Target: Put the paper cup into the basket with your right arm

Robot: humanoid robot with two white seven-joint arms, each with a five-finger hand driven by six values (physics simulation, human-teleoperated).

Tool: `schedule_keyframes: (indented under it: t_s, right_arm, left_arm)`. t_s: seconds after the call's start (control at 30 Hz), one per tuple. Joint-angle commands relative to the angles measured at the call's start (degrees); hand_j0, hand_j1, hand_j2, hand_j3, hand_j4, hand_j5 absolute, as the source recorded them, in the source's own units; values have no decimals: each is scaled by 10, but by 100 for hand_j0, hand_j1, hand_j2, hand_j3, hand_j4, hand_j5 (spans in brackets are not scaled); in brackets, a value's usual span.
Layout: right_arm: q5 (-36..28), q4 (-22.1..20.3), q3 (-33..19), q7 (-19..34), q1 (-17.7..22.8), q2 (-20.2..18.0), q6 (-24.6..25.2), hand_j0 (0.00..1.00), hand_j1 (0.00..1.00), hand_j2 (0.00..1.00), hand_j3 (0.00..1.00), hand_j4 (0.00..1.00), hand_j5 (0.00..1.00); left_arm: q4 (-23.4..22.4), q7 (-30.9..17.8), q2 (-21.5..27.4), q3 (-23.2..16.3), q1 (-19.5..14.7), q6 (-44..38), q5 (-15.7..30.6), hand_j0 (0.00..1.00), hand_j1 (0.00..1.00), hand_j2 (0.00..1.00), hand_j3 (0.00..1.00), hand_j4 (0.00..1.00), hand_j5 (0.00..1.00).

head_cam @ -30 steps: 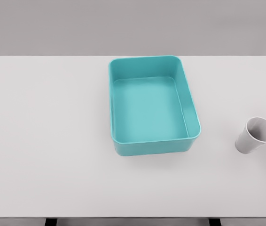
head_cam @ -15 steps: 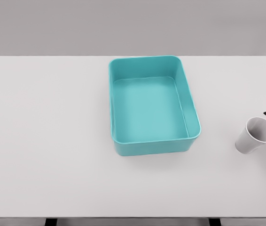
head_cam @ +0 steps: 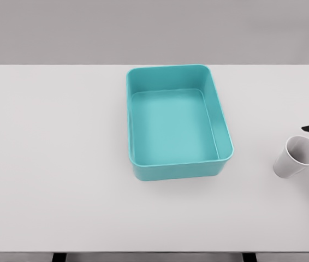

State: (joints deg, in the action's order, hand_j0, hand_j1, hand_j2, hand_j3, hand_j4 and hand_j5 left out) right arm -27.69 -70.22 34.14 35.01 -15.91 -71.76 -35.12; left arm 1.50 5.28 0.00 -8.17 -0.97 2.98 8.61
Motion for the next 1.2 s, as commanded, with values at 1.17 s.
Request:
schedule_keyframes:
  t_s: [1.17]
  right_arm:
    - [-92,-21,44,0,0,9,1,100,100,100,100,100,100]
  left_arm:
    - [0,0,0,0,0,0,0,100,100,100,100,100,100]
